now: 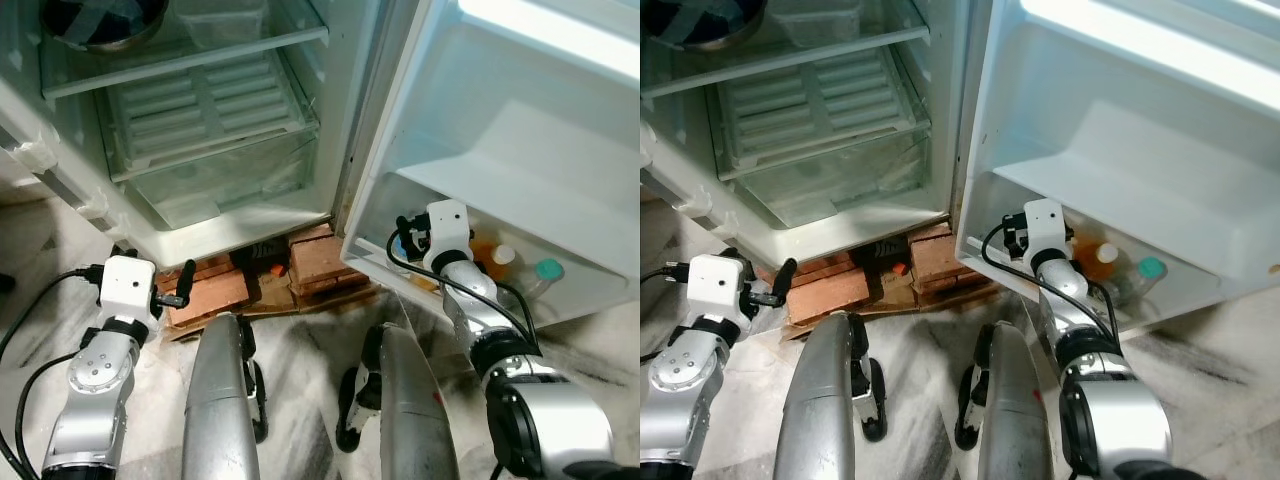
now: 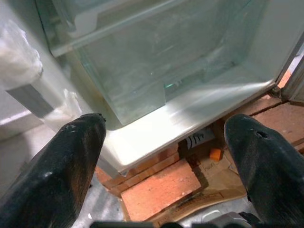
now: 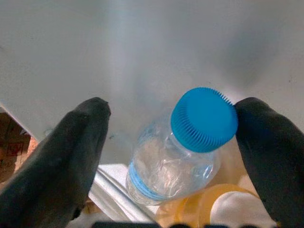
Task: Restocking fridge
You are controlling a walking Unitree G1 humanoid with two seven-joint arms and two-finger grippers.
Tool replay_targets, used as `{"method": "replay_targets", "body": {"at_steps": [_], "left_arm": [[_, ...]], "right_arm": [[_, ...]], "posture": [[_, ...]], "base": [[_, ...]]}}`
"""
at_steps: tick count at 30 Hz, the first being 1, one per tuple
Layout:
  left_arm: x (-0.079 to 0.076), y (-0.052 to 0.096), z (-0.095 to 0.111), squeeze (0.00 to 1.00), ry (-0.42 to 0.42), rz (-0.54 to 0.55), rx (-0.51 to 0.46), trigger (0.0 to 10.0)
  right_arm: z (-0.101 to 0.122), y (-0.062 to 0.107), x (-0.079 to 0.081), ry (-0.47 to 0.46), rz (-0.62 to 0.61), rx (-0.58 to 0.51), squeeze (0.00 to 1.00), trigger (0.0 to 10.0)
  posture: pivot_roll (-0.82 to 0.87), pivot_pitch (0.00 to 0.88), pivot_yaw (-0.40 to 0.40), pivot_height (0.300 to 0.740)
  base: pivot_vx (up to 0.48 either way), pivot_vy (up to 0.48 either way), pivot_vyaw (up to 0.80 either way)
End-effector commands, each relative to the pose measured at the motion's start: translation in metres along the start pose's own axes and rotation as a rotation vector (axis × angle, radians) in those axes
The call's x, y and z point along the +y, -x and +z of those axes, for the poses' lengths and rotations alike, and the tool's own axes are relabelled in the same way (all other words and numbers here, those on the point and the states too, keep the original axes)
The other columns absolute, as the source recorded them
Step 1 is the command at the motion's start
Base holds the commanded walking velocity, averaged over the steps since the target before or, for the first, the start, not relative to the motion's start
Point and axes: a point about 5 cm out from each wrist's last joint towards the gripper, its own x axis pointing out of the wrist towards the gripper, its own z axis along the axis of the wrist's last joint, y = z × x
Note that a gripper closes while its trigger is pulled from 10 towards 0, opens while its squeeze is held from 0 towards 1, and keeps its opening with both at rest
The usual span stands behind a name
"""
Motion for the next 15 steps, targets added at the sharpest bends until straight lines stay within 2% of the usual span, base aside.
{"method": "replay_targets", "body": {"at_steps": [1,7,11,15], "left_arm": [[-0.002,0.003,-0.008,0.0,0.0,0.001,0.026,10.0],[-0.005,-0.003,-0.009,0.0,0.02,0.003,0.023,10.0],[-0.007,-0.005,-0.01,0.0,0.029,-0.001,0.022,10.0],[-0.009,-0.009,-0.008,0.0,0.032,-0.012,0.015,10.0]], "right_arm": [[0.053,-0.008,-0.013,0.01,-0.037,-0.252,1.0,10.0],[0.059,0.004,-0.002,-0.066,0.126,-0.297,1.0,10.0],[0.059,0.011,-0.006,-0.047,0.124,-0.313,1.0,10.0],[0.049,0.022,-0.013,-0.059,0.098,-0.299,1.0,10.0]], "posture": [[0.12,0.169,-0.043,0.597],[0.09,0.153,-0.04,0.597],[0.07,0.146,-0.034,0.597],[0.07,0.139,-0.029,0.597]], "base": [[0.0,0.0,0.0],[0.0,0.0,0.0],[0.0,0.0,0.0],[0.0,0.0,0.0]]}}
